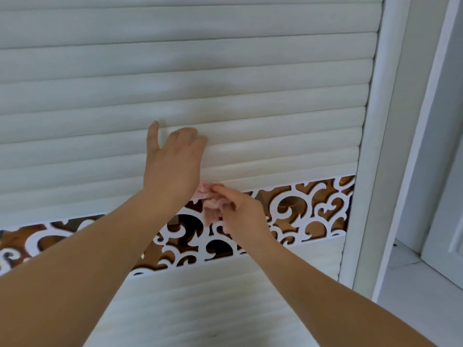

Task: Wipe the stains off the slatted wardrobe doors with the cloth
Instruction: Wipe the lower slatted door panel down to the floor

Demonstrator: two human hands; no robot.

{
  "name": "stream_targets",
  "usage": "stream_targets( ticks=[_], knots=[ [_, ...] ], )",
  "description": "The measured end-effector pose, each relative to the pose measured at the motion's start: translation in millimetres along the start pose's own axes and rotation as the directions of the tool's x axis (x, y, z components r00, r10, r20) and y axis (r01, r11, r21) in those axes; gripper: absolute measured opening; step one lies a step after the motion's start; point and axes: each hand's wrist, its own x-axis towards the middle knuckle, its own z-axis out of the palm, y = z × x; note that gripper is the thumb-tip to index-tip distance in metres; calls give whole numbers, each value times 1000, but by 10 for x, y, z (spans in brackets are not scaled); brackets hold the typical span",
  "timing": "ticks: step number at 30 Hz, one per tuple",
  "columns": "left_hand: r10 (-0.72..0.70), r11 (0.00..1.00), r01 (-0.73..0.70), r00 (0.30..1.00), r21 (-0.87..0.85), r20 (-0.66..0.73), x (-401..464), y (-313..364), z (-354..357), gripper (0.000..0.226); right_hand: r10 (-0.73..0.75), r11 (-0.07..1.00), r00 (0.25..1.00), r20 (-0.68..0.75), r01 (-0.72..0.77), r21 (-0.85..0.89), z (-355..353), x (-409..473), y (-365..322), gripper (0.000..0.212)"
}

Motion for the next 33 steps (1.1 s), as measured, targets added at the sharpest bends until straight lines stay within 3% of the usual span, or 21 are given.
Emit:
stream_targets(
  ticks=[3, 6, 8, 10, 12, 14, 17, 19, 22, 26, 28, 31, 33],
  knots=[
    [-83, 994, 87, 995, -71, 54, -247, -159, -32, 50, 262, 875, 964, 45, -257, 411, -80, -39, -70, 32],
    [-231, 909, 274, 959, -314, 167, -513, -302, -71, 39, 293, 666, 920, 259, -391, 635, -67, -118, -86, 28],
    [-338, 706, 477, 876, -523, 343, -701, -344, -102, 32, 275, 605, 894, 353, -446, 660, 1, -194, -107, 27],
    [-364, 409, 675, 738, -615, 568, -905, -373, -106, 26, 262, 568, 875, 408, -482, 668, 132, -275, -147, 27],
    [-287, 120, 776, 624, -619, 727, -1121, -423, -95, 20, 243, 557, 863, 442, -497, 665, 299, -346, -182, 27],
    [-202, -7, 803, 583, -597, 787, -1350, -500, -107, 26, 242, 571, 855, 458, -507, 646, 498, -413, -243, 26],
    [-191, -62, 799, 579, -598, 793, -1660, -686, -114, 51, 280, 635, 848, 451, -516, 576, 822, -520, -340, 27],
    [-198, -41, 797, 584, -602, 787, -1882, -839, -128, 57, 317, 678, 849, 423, -515, 525, 1078, -595, -411, 28],
    [-150, 33, 796, 602, -604, 785, -2169, -1011, -129, 47, 386, 733, 843, 374, -526, 431, 1435, -707, -494, 29],
    [-291, 137, 814, 578, -564, 762, -2645, -1466, -43, 16, 432, 708, 777, 458, -607, 361, 2012, -891, -634, 36],
    [-336, 18, 850, 501, -526, 798, -2875, -1727, 30, 7, 428, 688, 738, 521, -640, 342, 2229, -984, -676, 48],
    [-321, -237, 881, 327, -410, 889, -3151, -2061, 100, 13, 479, 656, 688, 545, -693, 300, 2509, -1109, -705, 53],
    [-305, -309, 883, 261, -354, 916, -3315, -2229, 122, 14, 502, 643, 647, 574, -723, 253, 2671, -1189, -740, 53]
  ],
)
